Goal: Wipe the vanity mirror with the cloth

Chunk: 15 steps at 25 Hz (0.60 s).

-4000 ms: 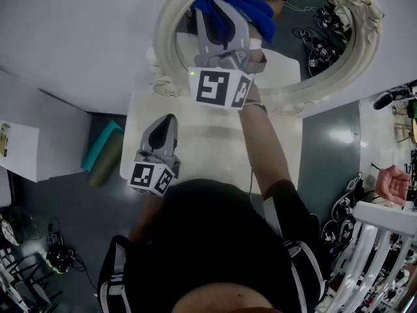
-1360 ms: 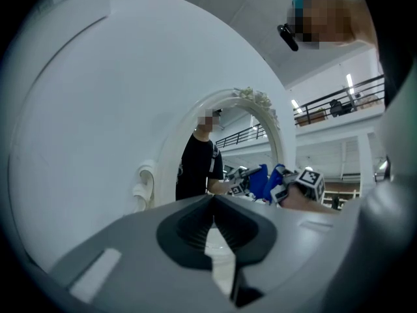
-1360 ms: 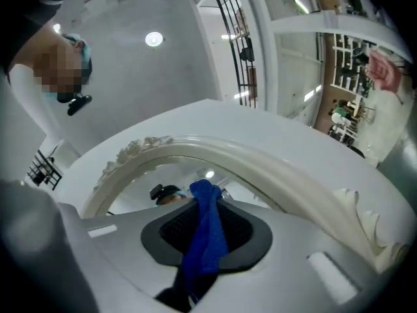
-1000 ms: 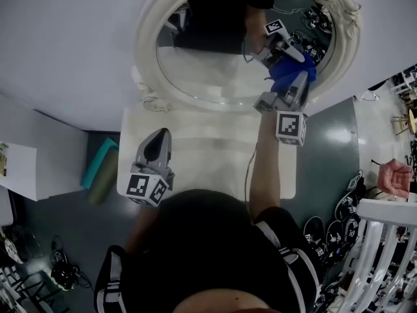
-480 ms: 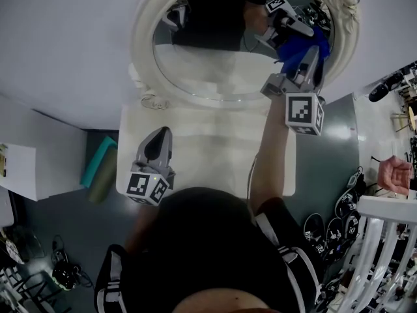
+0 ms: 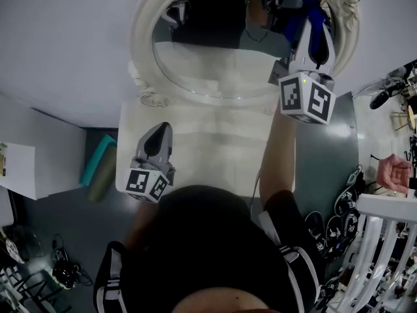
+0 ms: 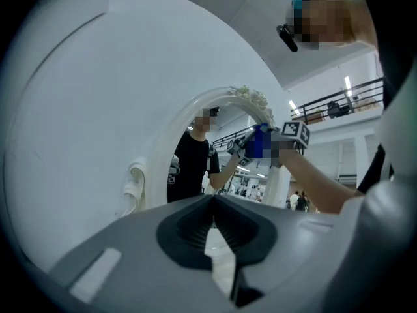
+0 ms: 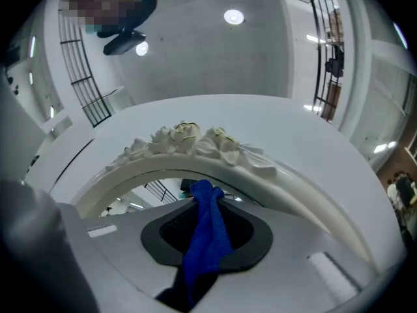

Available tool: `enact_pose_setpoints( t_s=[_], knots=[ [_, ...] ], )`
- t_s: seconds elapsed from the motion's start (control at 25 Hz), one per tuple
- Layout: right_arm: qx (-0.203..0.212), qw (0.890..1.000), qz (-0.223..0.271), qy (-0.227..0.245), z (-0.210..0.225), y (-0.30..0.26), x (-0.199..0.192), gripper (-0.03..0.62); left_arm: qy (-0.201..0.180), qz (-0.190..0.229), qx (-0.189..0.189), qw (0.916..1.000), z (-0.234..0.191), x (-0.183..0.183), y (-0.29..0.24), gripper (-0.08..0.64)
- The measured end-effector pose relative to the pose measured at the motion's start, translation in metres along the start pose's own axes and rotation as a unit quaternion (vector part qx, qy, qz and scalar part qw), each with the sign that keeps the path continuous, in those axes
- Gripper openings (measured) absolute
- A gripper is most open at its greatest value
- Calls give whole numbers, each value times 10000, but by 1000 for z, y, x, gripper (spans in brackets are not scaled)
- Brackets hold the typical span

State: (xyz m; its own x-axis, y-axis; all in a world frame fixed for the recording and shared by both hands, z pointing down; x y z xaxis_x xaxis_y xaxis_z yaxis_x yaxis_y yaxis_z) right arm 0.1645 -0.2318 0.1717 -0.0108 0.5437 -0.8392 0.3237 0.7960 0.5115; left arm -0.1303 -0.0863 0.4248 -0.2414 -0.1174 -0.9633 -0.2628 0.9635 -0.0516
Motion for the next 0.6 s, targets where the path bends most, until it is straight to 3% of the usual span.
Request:
enact_pose_setpoints(
  t_s=[0.28,0.44,0.6],
  knots=[
    [503,9907,-297,1230,-43,-27,15,59,-4,-42,32,10000,-3,-5,1,11],
    [926,9730,-261,2099,-70,-39,20,58,5,-38,45,10000,-4,-6,-1,11],
    [1249,9571,-472,2572,-93,-44,14,58,87,-50,65,9999,-4,-6,-2,11]
  ],
)
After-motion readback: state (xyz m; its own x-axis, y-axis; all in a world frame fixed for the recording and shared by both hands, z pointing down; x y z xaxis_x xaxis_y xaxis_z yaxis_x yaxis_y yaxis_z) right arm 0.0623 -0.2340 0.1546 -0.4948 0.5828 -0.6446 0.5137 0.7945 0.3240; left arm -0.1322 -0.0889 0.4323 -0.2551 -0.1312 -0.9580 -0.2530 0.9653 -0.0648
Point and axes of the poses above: the fingertips, and each gripper's own axes: y backward along the fingers, z to its right, x out of its top, the point moved 4 cm from there along y, backward along the fingers, and after that the axes turned 11 degrees about x, right-handed, at the moved point
